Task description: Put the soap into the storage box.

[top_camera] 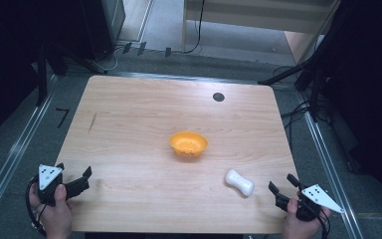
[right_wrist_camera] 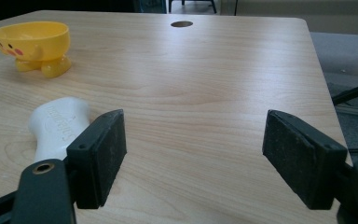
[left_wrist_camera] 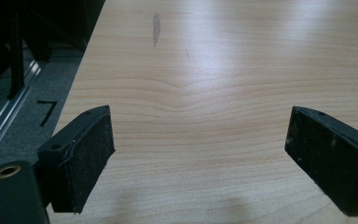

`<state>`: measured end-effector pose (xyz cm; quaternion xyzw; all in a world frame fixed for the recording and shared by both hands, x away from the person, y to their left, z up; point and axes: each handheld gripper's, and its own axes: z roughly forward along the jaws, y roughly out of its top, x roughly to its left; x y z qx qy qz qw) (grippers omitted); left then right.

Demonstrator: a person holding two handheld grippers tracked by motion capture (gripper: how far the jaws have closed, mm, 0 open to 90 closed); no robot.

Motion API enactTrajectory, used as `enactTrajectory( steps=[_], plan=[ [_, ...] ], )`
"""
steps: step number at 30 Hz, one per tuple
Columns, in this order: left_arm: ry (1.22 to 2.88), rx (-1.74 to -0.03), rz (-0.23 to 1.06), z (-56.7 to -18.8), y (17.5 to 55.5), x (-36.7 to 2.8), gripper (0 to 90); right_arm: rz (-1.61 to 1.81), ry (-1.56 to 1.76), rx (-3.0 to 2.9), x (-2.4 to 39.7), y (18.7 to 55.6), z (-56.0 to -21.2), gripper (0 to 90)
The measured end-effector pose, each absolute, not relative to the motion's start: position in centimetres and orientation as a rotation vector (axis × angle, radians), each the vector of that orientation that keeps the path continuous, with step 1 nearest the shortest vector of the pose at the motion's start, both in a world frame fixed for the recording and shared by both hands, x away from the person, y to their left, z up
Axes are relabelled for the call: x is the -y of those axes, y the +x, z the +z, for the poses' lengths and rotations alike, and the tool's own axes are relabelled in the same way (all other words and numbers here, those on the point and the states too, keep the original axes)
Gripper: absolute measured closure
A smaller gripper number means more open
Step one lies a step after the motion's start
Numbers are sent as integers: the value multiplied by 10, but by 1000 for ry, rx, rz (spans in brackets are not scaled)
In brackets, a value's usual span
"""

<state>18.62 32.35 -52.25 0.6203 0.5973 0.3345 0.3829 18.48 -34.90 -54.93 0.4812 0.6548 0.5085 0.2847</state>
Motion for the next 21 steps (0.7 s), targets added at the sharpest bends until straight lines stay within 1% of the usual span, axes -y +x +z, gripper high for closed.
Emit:
enactTrajectory(
  steps=[7, 11, 15, 21],
  plan=[
    [1582, -1525, 854, -523, 187, -323, 83, 1313, 1295, -1756, 346, 186, -549, 205],
    [1579, -1528, 849, -523, 187, -324, 83, 1356, 1315, -1752, 349, 186, -549, 208],
    [1576, -1531, 850, -522, 187, -324, 83, 1328, 1324, -1794, 353, 186, -545, 271],
    [1571, -1530, 854, -523, 187, -324, 83, 1246, 1289, -1955, 352, 194, -536, 315]
  ],
)
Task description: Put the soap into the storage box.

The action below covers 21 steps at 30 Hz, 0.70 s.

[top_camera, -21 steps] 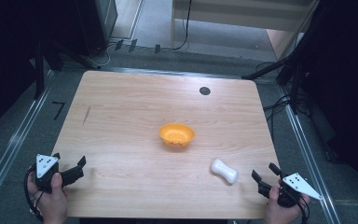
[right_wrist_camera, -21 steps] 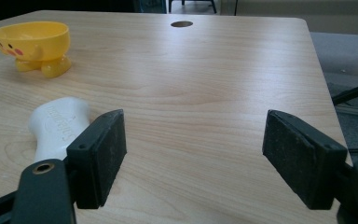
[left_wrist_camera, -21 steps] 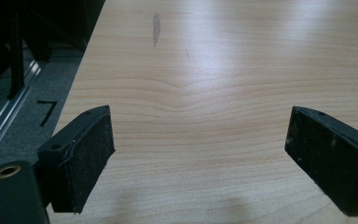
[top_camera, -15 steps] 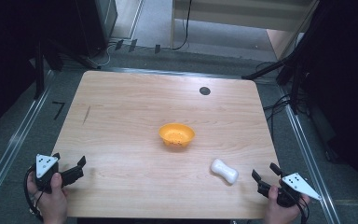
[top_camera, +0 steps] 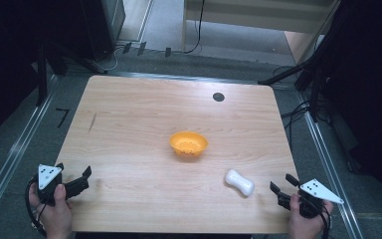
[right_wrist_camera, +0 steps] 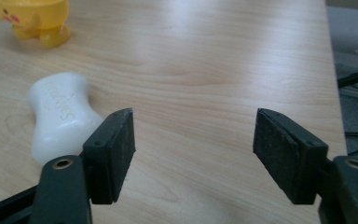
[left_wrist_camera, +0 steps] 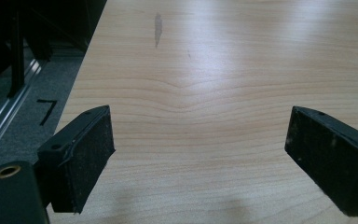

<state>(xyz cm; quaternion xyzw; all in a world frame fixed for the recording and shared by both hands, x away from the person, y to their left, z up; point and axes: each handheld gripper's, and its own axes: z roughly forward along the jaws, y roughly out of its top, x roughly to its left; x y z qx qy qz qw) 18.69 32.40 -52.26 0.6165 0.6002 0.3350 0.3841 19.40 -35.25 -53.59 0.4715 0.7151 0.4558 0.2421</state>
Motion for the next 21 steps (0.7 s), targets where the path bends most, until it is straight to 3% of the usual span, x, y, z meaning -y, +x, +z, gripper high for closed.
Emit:
enactTrajectory(
  steps=[21],
  plan=[
    [1562, -1531, 845, -523, 187, -325, 83, 913, 1058, -2449, 311, 234, -502, 325]
  ],
)
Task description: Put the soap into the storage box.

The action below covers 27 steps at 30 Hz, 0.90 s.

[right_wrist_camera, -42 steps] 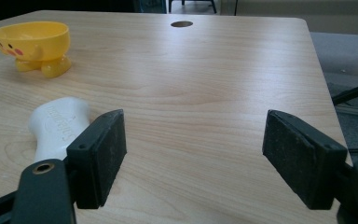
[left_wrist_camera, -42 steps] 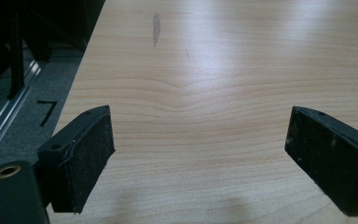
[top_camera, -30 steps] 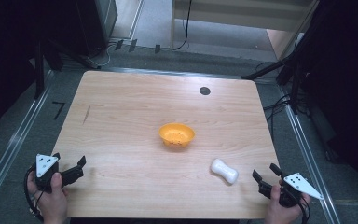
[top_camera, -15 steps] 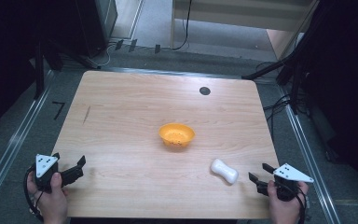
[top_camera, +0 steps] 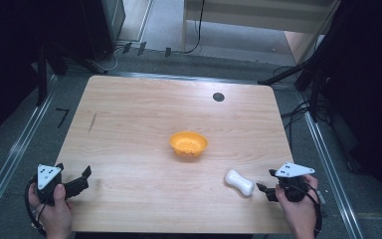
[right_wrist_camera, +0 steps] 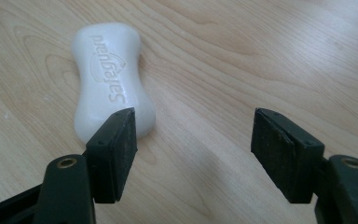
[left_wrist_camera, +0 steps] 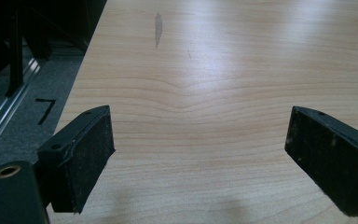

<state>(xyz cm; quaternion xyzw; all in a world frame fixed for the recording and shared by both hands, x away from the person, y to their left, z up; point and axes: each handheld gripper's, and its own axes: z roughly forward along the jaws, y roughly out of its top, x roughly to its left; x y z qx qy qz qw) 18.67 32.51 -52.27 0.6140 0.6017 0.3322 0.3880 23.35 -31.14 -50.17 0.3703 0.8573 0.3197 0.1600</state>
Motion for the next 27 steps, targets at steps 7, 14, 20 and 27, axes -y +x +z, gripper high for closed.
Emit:
enactTrajectory(
  steps=[7, 14, 20, 27],
  plan=[
    [1554, -1533, 838, -523, 187, -326, 83, 811, 1007, -2540, 298, 246, -492, 332],
    [1556, -1534, 837, -523, 187, -326, 83, 683, 946, -2618, 286, 255, -487, 339],
    [1557, -1535, 833, -523, 187, -326, 83, 621, 912, -2680, 276, 263, -483, 349],
    [1556, -1535, 833, -523, 187, -326, 83, 552, 904, -2748, 266, 269, -483, 350]
  ],
)
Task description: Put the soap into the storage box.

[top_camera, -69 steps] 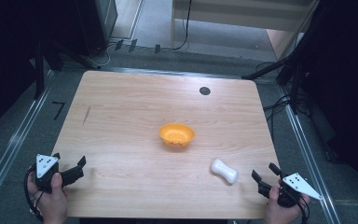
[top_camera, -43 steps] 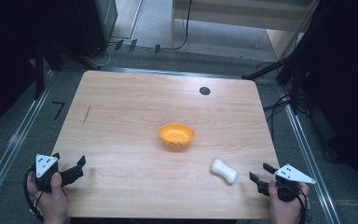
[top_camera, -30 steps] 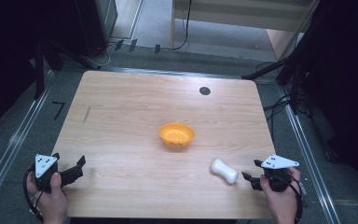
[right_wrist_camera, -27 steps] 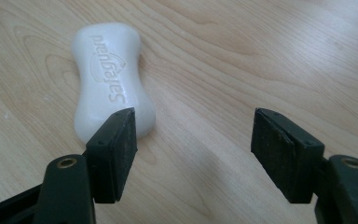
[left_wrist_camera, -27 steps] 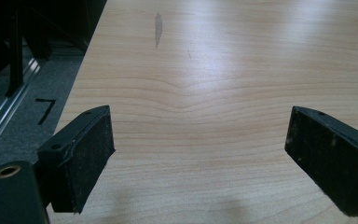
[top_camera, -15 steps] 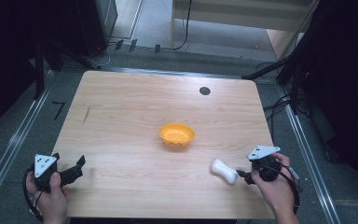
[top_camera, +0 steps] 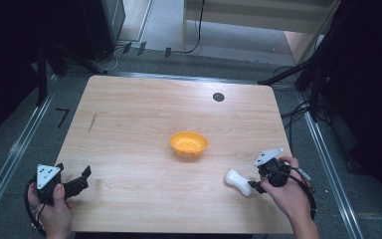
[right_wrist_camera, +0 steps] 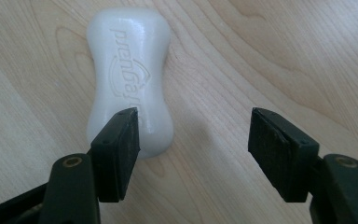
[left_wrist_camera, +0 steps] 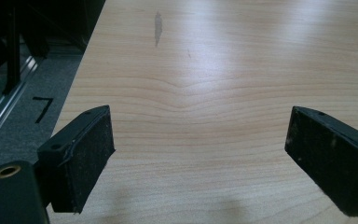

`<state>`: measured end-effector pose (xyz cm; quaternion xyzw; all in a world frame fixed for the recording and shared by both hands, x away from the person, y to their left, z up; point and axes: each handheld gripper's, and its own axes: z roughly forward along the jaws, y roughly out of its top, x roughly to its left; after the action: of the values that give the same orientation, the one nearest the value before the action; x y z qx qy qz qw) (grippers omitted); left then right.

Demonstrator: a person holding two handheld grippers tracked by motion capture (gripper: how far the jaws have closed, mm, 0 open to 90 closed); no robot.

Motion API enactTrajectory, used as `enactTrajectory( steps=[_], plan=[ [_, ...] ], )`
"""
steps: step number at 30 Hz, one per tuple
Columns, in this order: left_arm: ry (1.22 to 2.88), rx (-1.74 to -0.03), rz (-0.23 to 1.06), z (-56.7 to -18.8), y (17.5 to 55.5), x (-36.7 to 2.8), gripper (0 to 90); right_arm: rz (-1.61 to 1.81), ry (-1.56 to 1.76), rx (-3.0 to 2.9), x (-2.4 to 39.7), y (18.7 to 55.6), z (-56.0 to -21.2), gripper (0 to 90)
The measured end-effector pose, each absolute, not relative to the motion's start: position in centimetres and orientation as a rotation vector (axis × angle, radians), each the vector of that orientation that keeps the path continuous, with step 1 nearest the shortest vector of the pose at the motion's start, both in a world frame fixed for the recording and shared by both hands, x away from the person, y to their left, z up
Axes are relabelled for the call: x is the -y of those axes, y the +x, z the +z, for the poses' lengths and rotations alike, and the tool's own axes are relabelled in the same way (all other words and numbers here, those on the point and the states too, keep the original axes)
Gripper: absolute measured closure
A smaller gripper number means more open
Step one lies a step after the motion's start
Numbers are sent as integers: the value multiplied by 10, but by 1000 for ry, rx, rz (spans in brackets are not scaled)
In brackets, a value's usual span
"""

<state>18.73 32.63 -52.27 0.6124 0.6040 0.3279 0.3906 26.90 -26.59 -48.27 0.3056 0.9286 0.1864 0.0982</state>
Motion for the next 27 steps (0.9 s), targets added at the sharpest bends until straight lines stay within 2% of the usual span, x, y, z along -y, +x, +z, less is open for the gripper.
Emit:
enactTrajectory(
  steps=[27],
  plan=[
    [1547, -1539, 820, -523, 187, -328, 83, 513, 1035, -2870, 228, 277, -487, 374]
  ],
)
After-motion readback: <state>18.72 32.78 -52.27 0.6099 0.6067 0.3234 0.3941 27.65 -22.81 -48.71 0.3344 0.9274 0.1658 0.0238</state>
